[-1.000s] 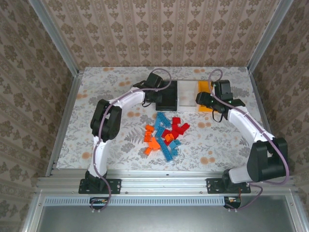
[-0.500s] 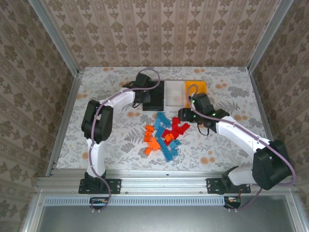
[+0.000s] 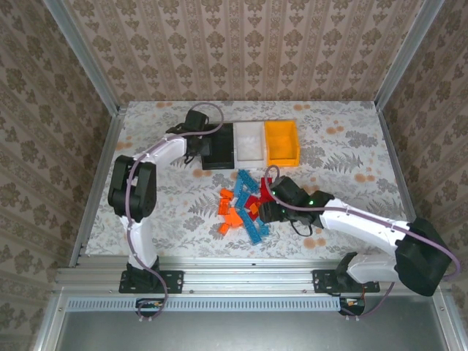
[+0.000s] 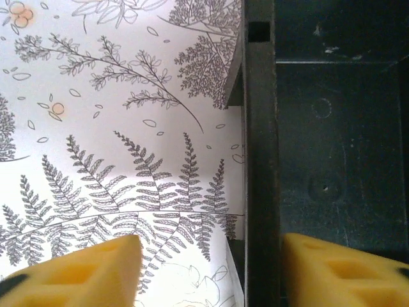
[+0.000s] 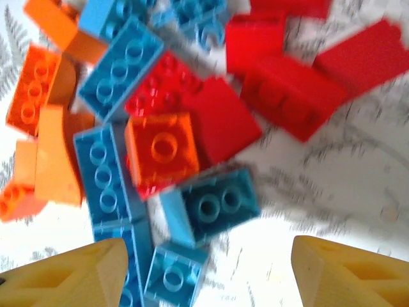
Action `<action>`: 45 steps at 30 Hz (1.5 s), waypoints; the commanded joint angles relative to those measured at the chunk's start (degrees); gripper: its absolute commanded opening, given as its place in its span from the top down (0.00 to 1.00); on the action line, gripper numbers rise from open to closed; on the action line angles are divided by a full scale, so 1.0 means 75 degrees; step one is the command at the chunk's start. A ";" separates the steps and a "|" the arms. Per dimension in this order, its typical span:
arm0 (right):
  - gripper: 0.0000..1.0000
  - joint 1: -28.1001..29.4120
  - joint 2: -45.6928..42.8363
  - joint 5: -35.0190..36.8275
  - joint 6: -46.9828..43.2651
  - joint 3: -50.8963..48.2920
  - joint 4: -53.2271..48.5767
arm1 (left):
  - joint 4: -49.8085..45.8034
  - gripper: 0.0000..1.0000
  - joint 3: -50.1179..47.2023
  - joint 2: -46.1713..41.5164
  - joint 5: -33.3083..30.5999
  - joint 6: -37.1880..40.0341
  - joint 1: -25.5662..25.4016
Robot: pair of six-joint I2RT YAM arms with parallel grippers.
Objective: Sort the legos into containers by color
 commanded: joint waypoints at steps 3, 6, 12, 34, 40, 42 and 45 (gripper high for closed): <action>0.35 0.1241 -0.0045 0.0587 0.0693 0.0171 -0.0861 | -0.0148 0.18 -0.0670 -0.1353 0.0518 -0.0215 -0.0023; 0.40 0.1768 0.0654 0.0900 0.0349 0.0688 -0.0988 | 0.0186 0.15 -0.1693 -0.2344 0.0887 -0.0508 -0.0012; 0.45 0.2472 0.2409 0.1907 -0.0463 0.2023 -0.1521 | 0.0446 0.13 -0.3618 -0.4179 0.0942 -0.0529 0.0172; 0.46 0.2495 0.3990 0.1774 -0.0748 0.2498 -0.1274 | 0.0566 0.12 -0.4917 -0.5536 0.1583 -0.0954 0.0445; 0.53 0.2495 0.4104 0.1894 -0.0703 0.2453 -0.1165 | 0.0498 0.12 -0.4882 -0.5571 0.1530 -0.0980 0.0446; 0.58 0.2501 0.4039 0.1974 -0.0709 0.2441 -0.1166 | 0.0492 0.12 -0.4872 -0.5571 0.1527 -0.1000 0.0445; 0.66 0.2506 0.3843 0.2041 -0.0689 0.2394 -0.1148 | 0.0436 0.12 -0.4830 -0.5602 0.1542 -0.1033 0.0441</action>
